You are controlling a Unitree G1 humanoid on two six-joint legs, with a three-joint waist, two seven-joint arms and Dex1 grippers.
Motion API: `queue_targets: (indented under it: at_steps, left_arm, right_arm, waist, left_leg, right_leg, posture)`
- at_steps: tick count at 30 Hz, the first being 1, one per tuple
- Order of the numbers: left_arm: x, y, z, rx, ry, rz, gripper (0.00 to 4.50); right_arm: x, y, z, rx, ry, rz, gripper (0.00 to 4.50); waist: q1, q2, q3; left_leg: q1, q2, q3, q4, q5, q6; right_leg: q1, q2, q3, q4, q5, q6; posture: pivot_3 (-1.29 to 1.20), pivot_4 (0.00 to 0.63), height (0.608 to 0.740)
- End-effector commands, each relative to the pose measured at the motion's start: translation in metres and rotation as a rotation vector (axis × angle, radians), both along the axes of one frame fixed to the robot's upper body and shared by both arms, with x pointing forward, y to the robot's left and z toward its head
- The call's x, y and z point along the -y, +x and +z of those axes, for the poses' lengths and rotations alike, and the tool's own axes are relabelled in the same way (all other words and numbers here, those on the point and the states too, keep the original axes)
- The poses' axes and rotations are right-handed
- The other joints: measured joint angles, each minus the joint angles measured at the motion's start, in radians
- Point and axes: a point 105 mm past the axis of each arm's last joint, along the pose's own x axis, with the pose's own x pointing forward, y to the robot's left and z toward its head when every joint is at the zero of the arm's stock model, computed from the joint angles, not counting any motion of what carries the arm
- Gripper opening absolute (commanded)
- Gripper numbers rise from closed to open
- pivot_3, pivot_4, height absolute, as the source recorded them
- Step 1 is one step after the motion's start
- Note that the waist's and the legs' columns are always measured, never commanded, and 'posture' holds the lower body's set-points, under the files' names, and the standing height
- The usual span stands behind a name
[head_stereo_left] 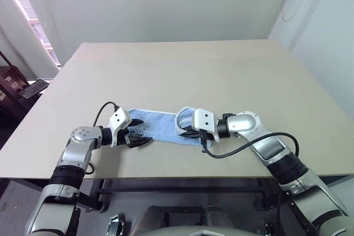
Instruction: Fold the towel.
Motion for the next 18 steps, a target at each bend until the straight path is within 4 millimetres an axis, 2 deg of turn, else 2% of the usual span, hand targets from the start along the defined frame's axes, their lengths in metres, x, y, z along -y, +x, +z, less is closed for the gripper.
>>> queue_targets:
  at_steps: [1,2,6,11,14,18]
  left_arm:
    - [0.002,0.005,0.010,0.036,-0.007,-0.008,4.50]
    - [0.002,0.005,0.010,0.037,-0.007,-0.008,4.50]
    - [0.003,0.006,0.010,0.036,-0.008,-0.010,4.50]
    - [0.002,0.005,0.009,0.035,-0.005,-0.006,4.50]
    - [0.002,0.006,0.009,0.036,-0.003,-0.004,4.50]
    - [0.002,0.008,0.010,0.041,-0.002,-0.004,4.50]
  right_arm:
    - [-0.007,0.005,0.006,0.073,-0.010,0.032,0.04]
    - [-0.008,0.006,0.006,0.091,-0.013,0.036,0.04]
    - [-0.017,0.011,0.014,0.127,0.036,0.046,1.09]
    - [-0.018,0.015,0.025,0.182,0.077,0.052,2.88]
    - [-0.017,0.008,0.036,0.190,0.105,0.082,2.88]
    - [-0.013,0.009,0.052,0.210,0.152,0.054,2.88]
  waist:
    - [0.000,0.000,0.000]
    - [0.000,0.000,0.000]
    - [-0.002,0.000,0.000]
    - [-0.002,0.000,0.000]
    - [0.000,0.000,0.000]
    - [0.000,0.000,0.000]
  left_leg:
    - [0.000,0.000,0.000,0.000,0.000,0.000]
    - [0.000,0.000,0.000,0.000,0.000,0.000]
    - [0.000,0.000,0.000,0.000,0.000,0.000]
    - [0.000,0.000,0.000,0.000,0.000,-0.001]
    - [0.000,0.000,0.000,0.000,0.000,-0.001]
    - [0.001,0.000,0.000,0.000,0.000,-0.001]
  right_leg:
    - [0.000,0.000,0.000,0.000,0.000,0.000]
    - [0.000,0.000,0.000,0.000,0.000,0.000]
    - [0.000,0.000,0.000,0.001,0.001,-0.001]
    - [0.000,0.000,0.000,0.002,0.001,0.000]
    - [0.000,0.000,0.000,0.002,0.001,-0.001]
    - [0.000,0.000,0.000,0.002,0.001,0.000]
  posture:
    - [0.00,0.000,0.740]
    - [0.00,0.000,0.740]
    - [0.00,0.000,0.740]
    - [0.00,0.000,0.740]
    - [0.00,0.000,0.740]
    - [0.00,0.000,0.740]
